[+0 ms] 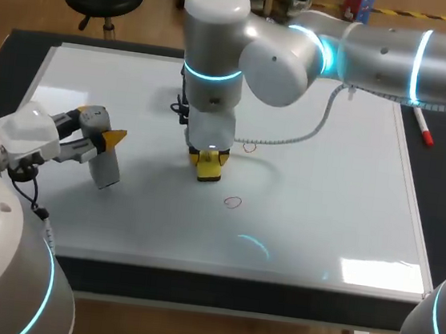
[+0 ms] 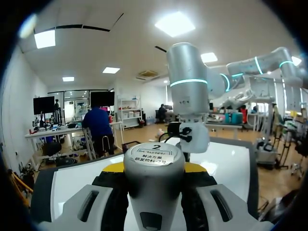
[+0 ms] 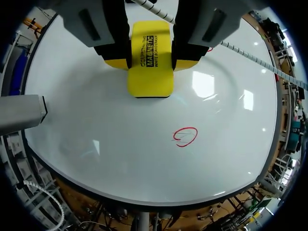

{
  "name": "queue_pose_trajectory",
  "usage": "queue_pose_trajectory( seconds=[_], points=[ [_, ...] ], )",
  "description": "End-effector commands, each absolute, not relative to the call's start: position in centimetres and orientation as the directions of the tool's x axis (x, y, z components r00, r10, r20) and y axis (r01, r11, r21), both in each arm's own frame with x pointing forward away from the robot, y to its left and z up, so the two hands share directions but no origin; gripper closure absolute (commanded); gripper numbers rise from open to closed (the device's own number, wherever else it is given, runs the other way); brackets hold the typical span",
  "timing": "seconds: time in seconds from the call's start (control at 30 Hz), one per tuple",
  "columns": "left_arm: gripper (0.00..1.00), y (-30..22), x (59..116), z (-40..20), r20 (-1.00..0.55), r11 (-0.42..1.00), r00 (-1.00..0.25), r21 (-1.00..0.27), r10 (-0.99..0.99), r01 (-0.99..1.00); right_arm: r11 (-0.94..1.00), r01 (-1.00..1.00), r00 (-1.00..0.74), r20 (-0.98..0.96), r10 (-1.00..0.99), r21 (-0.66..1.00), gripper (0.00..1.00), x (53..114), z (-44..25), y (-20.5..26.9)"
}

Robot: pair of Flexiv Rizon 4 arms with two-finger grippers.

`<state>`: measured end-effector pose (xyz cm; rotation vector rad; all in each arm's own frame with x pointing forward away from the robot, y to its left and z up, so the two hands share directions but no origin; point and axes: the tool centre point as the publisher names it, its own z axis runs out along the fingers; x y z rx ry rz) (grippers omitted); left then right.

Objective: Pick up the inspection probe, press it on each red-marked spot on the whiteboard one by one, put down the probe, pick up the eraser, and wipe off all the red marks.

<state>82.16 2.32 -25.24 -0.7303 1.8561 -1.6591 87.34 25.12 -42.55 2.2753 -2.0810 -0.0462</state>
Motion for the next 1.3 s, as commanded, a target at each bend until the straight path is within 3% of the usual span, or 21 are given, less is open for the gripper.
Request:
queue_pose_trajectory(
  seconds=[0.03,0.6,1.0,1.3],
  points=[
    [1.00,1.8,82.3,-25.2,-0.042,0.098,-0.694,-0.994,-0.719,-0.041,-0.076,-0.995,0.077,0.015,-0.997,0.060,1.00,87.3,-42.7,23.7],
    [1.00,1.8,82.3,-25.2,-0.042,0.098,-0.694,-0.994,-0.719,-0.041,-0.038,-0.997,0.040,0.032,-0.999,0.060,1.00,87.6,-42.7,21.7],
    [1.00,1.8,82.3,-25.2,-0.042,0.098,-0.694,-0.994,-0.719,-0.041,0.029,-0.999,-0.029,-0.024,-0.999,0.013,1.00,90.6,-38.4,19.6],
    [1.00,1.8,82.3,-25.2,-0.042,0.098,-0.694,-0.994,-0.719,-0.041,-0.031,-0.999,0.031,-0.014,-0.999,-0.009,1.00,90.6,-38.6,23.0]
  ],
)
